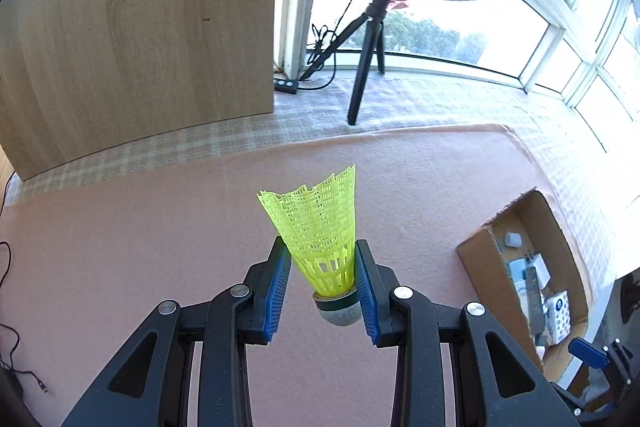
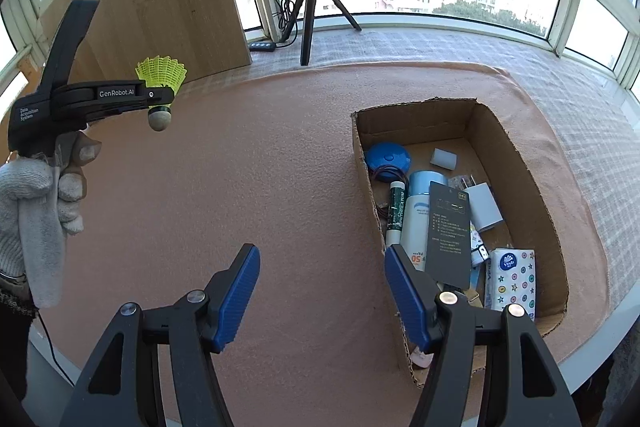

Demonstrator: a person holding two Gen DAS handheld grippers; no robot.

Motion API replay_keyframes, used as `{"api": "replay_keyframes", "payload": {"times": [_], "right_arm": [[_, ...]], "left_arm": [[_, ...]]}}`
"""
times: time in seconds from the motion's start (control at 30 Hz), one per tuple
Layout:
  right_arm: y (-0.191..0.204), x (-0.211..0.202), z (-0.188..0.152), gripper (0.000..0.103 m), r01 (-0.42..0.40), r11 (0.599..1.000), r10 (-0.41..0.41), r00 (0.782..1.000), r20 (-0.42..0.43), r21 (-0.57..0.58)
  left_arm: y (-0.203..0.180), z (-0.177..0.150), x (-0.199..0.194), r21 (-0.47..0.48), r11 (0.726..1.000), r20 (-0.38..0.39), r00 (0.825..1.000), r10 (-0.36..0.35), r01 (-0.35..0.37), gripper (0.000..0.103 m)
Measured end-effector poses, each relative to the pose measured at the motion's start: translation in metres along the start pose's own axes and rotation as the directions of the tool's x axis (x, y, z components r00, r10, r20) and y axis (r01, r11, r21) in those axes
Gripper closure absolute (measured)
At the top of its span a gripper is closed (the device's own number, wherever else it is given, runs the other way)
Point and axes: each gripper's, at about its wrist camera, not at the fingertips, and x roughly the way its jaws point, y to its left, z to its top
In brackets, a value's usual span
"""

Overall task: Organize objects
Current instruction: 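Carry the shuttlecock into the box and open the left tool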

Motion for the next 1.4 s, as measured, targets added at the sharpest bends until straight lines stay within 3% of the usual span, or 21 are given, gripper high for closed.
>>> {"api": "replay_keyframes", "payload": {"times": [0.33,0.7,1.0,1.2,1.33,1.4], "right_arm": [[-0.035,-0.026,-0.026,0.042,0.045,0.998,-0.046,0.999,0.019,0.048],[-0.064,-0.044,-0.042,0.042,0.088,0.993,-0.091,0.995,0.039,0.078],[-0.083,-0.051,-0.048,0.042,0.099,0.989,-0.105,0.994,0.044,0.112],[-0.090,-0.052,-0.051,0.042,0.102,0.987,-0.108,0.993,0.049,0.125],[-0.090,-0.054,-0.052,0.042,0.100,0.987,-0.107,0.993,0.052,0.127],[-0.089,-0.055,-0.053,0.042,0.099,0.987,-0.107,0.993,0.054,0.127]], "left_arm": [[-0.133,-0.011,0.007,0.150,0.978,-0.051,0.989,-0.137,0.143,0.069],[-0.238,-0.024,0.023,0.262,0.945,-0.104,0.980,-0.173,0.194,0.068],[-0.280,-0.029,0.027,0.298,0.930,-0.119,0.975,-0.189,0.216,0.067],[-0.287,-0.026,0.027,0.303,0.927,-0.115,0.974,-0.195,0.222,0.065],[-0.289,-0.025,0.022,0.307,0.924,-0.110,0.973,-0.202,0.227,0.043],[-0.287,-0.025,0.016,0.314,0.924,-0.093,0.976,-0.198,0.218,0.042]]}}
